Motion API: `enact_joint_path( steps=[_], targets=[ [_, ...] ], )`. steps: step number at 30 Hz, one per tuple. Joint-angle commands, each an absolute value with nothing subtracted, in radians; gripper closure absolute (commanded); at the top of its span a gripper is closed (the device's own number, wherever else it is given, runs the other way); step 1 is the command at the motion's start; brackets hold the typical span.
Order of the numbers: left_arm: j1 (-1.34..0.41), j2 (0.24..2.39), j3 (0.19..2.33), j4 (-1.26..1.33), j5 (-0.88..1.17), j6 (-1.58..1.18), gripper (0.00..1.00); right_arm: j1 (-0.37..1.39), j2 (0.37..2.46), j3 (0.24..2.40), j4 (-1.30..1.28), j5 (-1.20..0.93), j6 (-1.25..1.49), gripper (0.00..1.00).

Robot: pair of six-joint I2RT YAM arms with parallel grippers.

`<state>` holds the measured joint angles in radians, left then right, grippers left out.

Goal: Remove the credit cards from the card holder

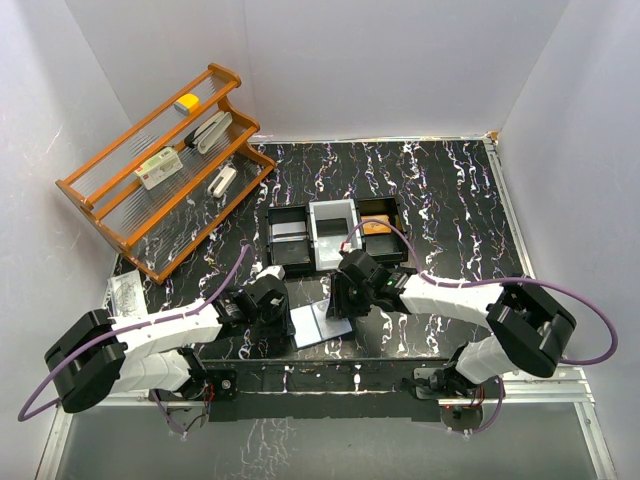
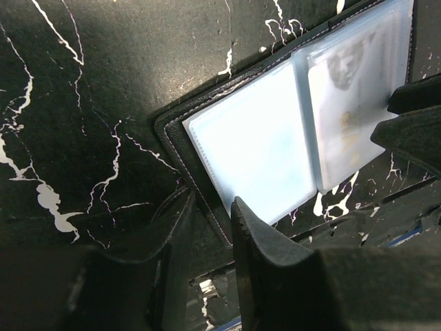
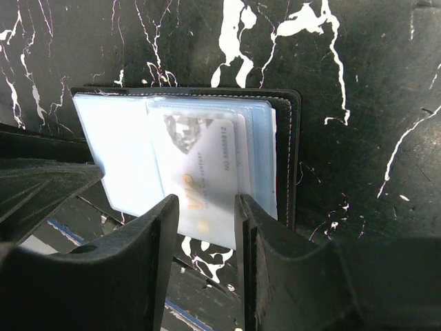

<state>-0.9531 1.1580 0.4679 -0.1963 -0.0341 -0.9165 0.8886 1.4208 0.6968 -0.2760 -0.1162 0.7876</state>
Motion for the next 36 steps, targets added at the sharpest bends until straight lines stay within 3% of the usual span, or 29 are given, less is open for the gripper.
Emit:
enact_joint_path(
  steps=[1, 12, 18, 23, 36],
  targets=[
    [-0.96, 1.166, 0.459, -0.18, -0.029, -0.907, 0.76, 0.894, 1.413, 0.708, -0.245, -0.126, 0.772, 0.64],
    [-0.96, 1.177, 0.476, -0.179, -0.032, -0.879, 0.8, 0.895, 1.412, 0.695, -0.133, -0.254, 0.802, 0.65],
    [-0.96, 1.159, 0.478, -0.208, -0.05, -0.883, 0.8, 0.896, 1.348, 0.727, -0.302, -0.057, 0.787, 0.61],
    [-0.959, 1.134, 0.458, -0.188, -0.042, -0.885, 0.8, 0.896, 1.371, 0.746, -0.355, -0.01, 0.764, 0.56],
    [-0.959, 1.147, 0.467, -0.187, -0.025, -0.879, 0.8, 0.897, 1.411, 0.738, -0.322, -0.042, 0.763, 0.63]
  ],
)
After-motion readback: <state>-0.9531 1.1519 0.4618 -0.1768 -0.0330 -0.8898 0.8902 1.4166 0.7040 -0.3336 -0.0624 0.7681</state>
